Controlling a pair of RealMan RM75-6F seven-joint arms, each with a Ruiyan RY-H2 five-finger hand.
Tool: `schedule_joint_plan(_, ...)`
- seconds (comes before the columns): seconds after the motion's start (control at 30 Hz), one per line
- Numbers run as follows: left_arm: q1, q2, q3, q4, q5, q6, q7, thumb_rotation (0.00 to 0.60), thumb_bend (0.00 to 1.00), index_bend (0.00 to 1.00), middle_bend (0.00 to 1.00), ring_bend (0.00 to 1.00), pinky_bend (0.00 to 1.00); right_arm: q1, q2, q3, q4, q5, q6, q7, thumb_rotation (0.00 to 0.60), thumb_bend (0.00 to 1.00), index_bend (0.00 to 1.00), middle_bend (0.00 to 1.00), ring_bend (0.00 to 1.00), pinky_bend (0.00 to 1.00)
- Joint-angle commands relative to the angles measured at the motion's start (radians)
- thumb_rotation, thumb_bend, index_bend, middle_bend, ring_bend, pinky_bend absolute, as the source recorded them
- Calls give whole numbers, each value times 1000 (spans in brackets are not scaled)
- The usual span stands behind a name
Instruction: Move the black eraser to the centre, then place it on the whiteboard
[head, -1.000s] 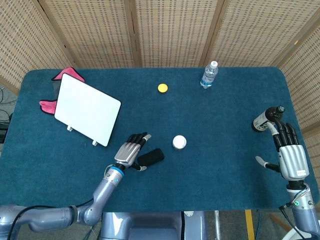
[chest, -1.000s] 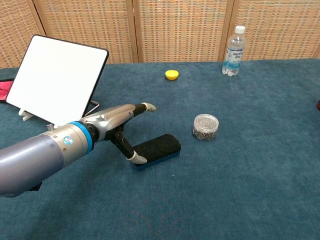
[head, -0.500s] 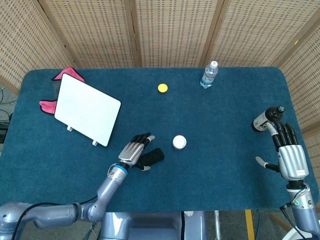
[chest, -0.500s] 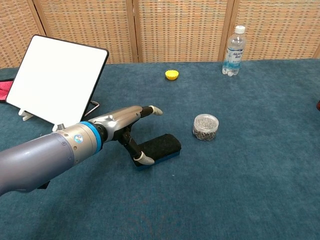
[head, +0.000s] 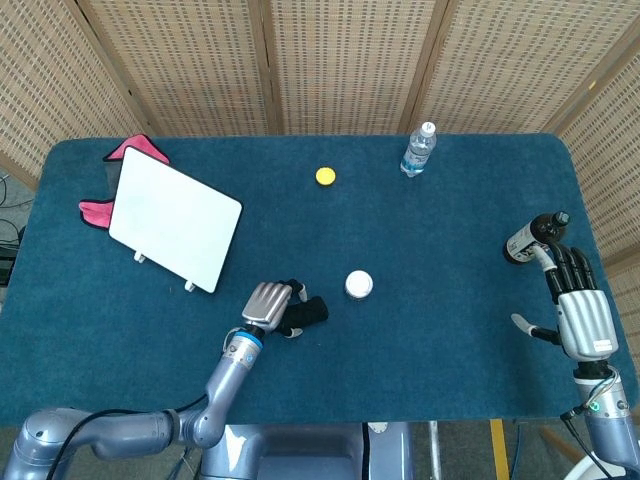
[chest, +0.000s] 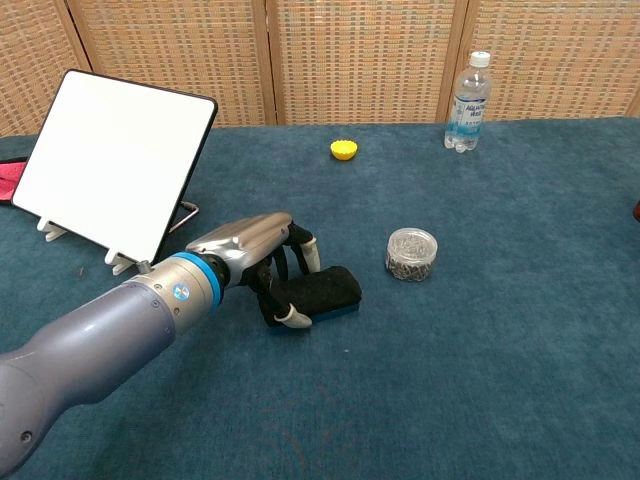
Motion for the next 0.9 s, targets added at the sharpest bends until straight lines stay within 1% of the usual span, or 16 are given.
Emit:
schedule_joint_plan(0.03, 7, -18, 3, 23, 28, 26, -9, 600, 208, 562, 434, 471, 528, 0, 0, 2, 0, -1, -1, 1, 600, 0, 0, 0, 0, 36)
schedule_joint_plan(0.2, 20, -14, 5, 26, 86, 53, -51, 600, 239, 576, 446, 482, 535, -2, 1, 3, -1, -3, -4, 2, 600, 0, 0, 0, 0, 36)
schedule_joint_plan(0.3, 31, 16, 11, -4, 136, 73, -77, 600, 240, 578, 448, 482, 535, -3, 2, 3, -2, -5, -7, 3, 600, 0, 0, 0, 0, 36)
schedule_joint_plan(0.37, 44, 61, 18, -46, 190, 95, -105, 600, 240, 577, 448, 482, 535, -4, 2, 4, -4, -6, -7, 1, 600, 0, 0, 0, 0, 36)
schedule_joint_plan(0.47, 63, 159, 41, -113, 306, 125, -179, 600, 228, 577, 448, 482, 535, -5, 3, 4, -7, -7, -8, 1, 600, 0, 0, 0, 0, 36)
schedule_joint_plan(0.53, 78, 234, 60, -131, 408, 167, -246, 600, 215, 579, 448, 482, 535, -6, 4, 4, -10, -8, -12, 1, 600, 0, 0, 0, 0, 36)
schedule_joint_plan(0.57, 90, 270, 70, -123, 460, 201, -279, 600, 208, 580, 448, 482, 535, -7, 5, 4, -12, -8, -12, 1, 600, 0, 0, 0, 0, 36)
schedule_joint_plan(0.63, 110, 310, 85, -85, 534, 263, -330, 600, 201, 585, 448, 482, 535, -7, 7, 4, -15, -8, -13, 0, 600, 0, 0, 0, 0, 35)
schedule_joint_plan(0.7, 140, 346, 91, -10, 581, 333, -392, 600, 198, 588, 448, 482, 535, -8, 9, 4, -21, -11, -12, -2, 600, 0, 0, 0, 0, 35)
schedule_joint_plan(0.8, 182, 369, 91, 93, 592, 390, -526, 600, 198, 589, 448, 482, 535, -9, 11, 2, -27, -14, -14, -4, 600, 0, 0, 0, 0, 36)
schedule_joint_plan(0.87, 210, 371, 87, 175, 580, 411, -634, 600, 197, 589, 448, 482, 535, -8, 10, 0, -33, -18, -18, -9, 600, 0, 0, 0, 0, 36)
schedule_joint_plan(0.9, 214, 368, 87, 199, 580, 416, -662, 600, 197, 589, 448, 482, 535, -8, 11, -1, -35, -20, -19, -10, 600, 0, 0, 0, 0, 36)
